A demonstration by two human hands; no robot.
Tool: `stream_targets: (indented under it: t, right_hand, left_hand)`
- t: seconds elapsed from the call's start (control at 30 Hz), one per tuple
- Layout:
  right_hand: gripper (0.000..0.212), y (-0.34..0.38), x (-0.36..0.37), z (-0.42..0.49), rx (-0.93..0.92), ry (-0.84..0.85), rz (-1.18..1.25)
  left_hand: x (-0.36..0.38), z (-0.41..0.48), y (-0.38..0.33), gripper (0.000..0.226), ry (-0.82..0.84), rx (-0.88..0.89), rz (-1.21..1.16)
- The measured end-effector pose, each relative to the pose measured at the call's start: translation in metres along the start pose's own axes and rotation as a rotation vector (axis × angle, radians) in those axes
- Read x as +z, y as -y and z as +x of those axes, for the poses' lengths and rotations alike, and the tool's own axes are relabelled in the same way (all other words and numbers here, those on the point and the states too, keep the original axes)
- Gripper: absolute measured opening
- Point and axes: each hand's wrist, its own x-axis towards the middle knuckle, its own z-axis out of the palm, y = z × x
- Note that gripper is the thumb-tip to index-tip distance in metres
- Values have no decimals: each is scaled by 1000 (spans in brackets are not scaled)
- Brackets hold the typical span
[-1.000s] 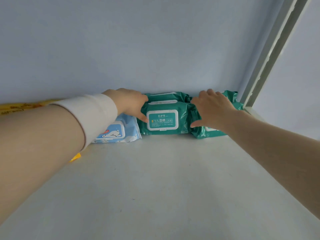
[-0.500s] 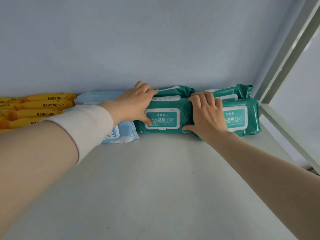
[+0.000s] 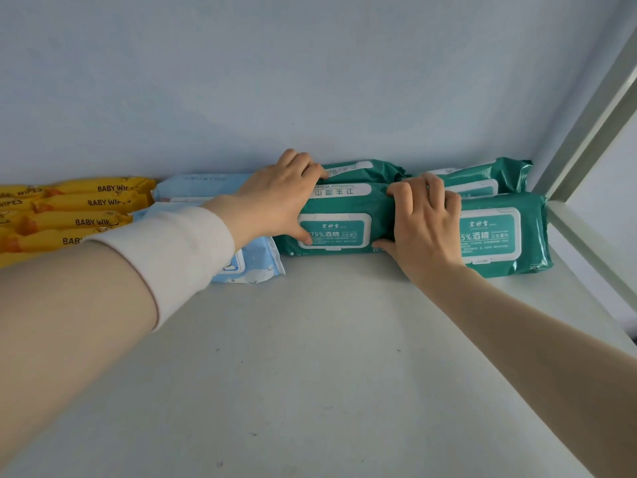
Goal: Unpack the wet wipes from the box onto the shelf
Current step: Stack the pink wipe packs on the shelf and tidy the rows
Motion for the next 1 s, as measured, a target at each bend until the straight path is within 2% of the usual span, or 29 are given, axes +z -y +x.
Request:
stream_targets:
  t: [0.13,0.3,0.37,0.43,0.53,0.63,0.77,1.0]
  right_hand:
    - [80,3,-6,-2,29,52,20]
    - [73,-15,-39,2,-5,170,218]
    - [74,-36,-52,-3,19,145,269]
    - [79,-63,-61,-11,130,140,298]
    - [98,-100,-68,-27,370,297,324]
    - [112,-119,-66,-43,387,425,332]
    - [107,-127,-60,-44,375,413,443]
    - [105,-125,-54,-45,478,372,519]
  left_hand:
    - [-2,-1,-4,101,21,-2,34]
    - [-21,0,-12,108,162,-33,52]
    - [-34,4,-21,107,183,-17,31]
    - [-45,13,-37,102,163,37,-5]
    - [-50,34,-64,94,144,96,-106]
    - [-47,59,-87,89,161,112,-246]
    - [-44,84,-108,83,190,125,-398]
    - [-39,102,-117,80,277,129,-426]
